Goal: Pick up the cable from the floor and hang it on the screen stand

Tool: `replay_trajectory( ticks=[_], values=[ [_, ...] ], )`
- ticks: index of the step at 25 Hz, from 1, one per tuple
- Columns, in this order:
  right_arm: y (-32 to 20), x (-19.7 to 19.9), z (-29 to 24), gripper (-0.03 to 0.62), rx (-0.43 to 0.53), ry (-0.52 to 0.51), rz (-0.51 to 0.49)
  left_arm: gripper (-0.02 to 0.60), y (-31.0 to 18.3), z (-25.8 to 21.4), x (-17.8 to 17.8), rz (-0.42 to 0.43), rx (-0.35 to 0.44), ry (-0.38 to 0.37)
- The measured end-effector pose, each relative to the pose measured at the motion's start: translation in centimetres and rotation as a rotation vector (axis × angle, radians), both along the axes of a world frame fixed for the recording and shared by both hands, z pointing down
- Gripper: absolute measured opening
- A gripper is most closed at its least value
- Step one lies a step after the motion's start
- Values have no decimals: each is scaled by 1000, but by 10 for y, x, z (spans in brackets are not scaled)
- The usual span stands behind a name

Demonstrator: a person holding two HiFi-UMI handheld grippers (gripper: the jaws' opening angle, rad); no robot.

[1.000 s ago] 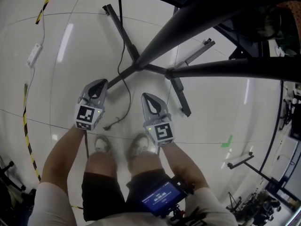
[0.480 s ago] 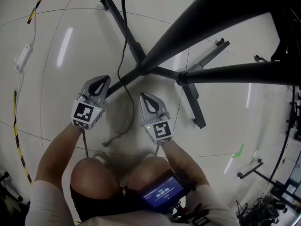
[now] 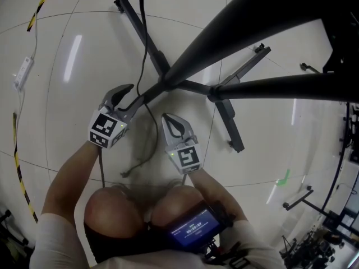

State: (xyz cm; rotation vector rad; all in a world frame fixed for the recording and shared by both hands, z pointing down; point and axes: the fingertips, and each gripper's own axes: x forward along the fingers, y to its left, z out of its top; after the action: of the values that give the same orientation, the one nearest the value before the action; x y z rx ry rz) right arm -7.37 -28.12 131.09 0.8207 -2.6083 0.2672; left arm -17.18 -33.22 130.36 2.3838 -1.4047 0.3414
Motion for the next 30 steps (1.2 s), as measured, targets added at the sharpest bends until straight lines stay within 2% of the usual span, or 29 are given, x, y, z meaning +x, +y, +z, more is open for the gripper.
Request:
replay_trajectory(
  ticks=[2, 5, 10, 20, 26, 30],
  values=[
    [1, 0, -1, 14, 3, 0, 3, 149, -5, 2, 2, -7, 7, -43],
    [2, -1, -1, 14, 6, 4, 8, 50, -11, -1, 2, -23, 28, -87],
    [0, 2, -2, 14, 11, 11, 20, 7, -10, -6, 7, -14, 32, -60],
    [2, 5, -13, 14, 13, 8, 27, 5, 1, -29, 7, -9, 43, -15],
    [14, 13, -47, 14, -23, 5, 42, 5, 21, -81, 9, -29, 57, -9],
    [23, 12, -92, 14, -61, -12, 68, 4, 38, -125, 8, -55, 46, 2]
  ],
)
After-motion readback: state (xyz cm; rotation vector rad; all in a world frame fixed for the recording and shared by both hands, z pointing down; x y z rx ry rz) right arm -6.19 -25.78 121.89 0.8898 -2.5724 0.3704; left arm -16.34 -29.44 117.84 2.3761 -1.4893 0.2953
